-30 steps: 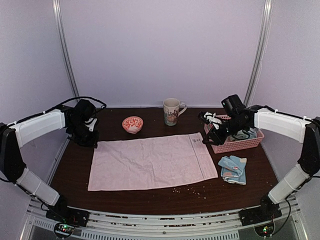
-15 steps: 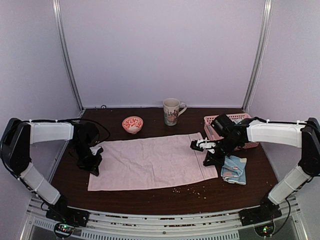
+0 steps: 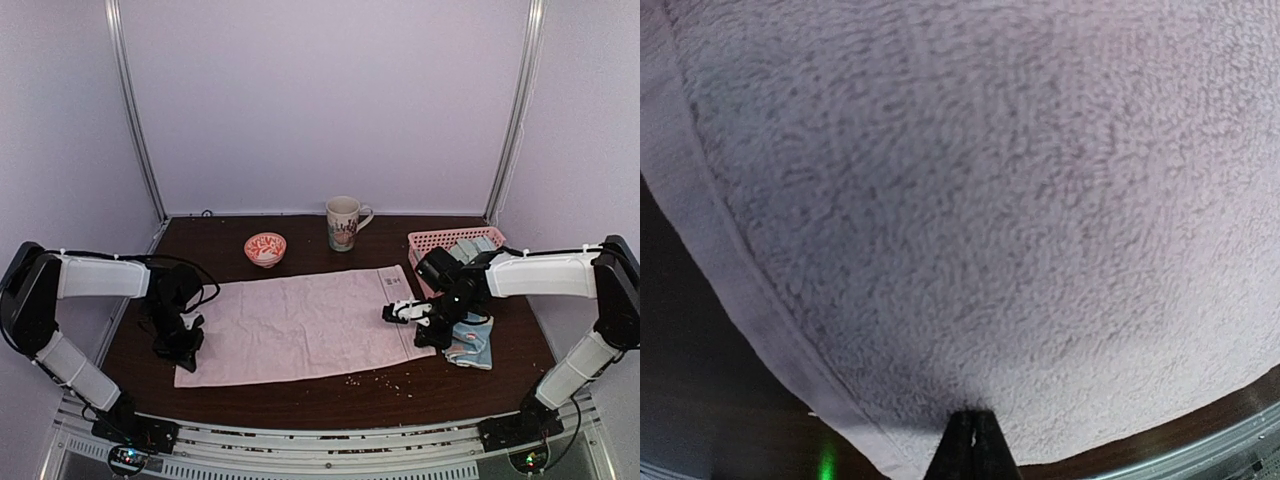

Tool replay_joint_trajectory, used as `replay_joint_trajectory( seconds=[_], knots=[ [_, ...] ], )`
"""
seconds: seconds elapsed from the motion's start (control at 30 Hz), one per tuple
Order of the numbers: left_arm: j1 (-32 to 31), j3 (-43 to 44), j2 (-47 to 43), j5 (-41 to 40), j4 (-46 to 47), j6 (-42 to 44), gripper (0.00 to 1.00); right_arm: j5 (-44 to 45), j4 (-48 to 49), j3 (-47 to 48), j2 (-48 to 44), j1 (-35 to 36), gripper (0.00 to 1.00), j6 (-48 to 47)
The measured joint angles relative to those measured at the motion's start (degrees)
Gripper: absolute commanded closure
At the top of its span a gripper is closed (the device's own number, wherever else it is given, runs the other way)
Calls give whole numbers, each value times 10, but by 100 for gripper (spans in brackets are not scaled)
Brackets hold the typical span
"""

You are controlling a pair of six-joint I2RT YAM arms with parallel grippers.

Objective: Roll the towels
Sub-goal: Move the towel to the center of the board.

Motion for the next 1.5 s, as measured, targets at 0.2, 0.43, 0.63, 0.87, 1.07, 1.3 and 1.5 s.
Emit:
replay_joint_trajectory(
  seconds=[0.2,0.43,0.63,0.87,1.07,1.3,1.5],
  knots=[
    [-4,-18,-19,-28,-37,-28,98,1,-7,-6,0,8,94,0],
    [-4,-17,-15,-70,-70,-37,91,-6,-35,-5,-16,24,94,-2],
    [-4,79,-19,-80,-107,-24,82,-7,-49,1,-24,26,95,-5],
    [-4,225,-18,-93,-6,39,88,-2,-42,7,16,27,98,-7],
    [-4,203,6,-110,93,74,95,29,-41,1,34,41,100,-18],
    [12,139,-59,-153,199,107,59,64,-59,-72,-43,58,85,-40],
    [43,143,-36,-164,240,123,41,31,-79,34,-18,57,79,-45]
  ],
)
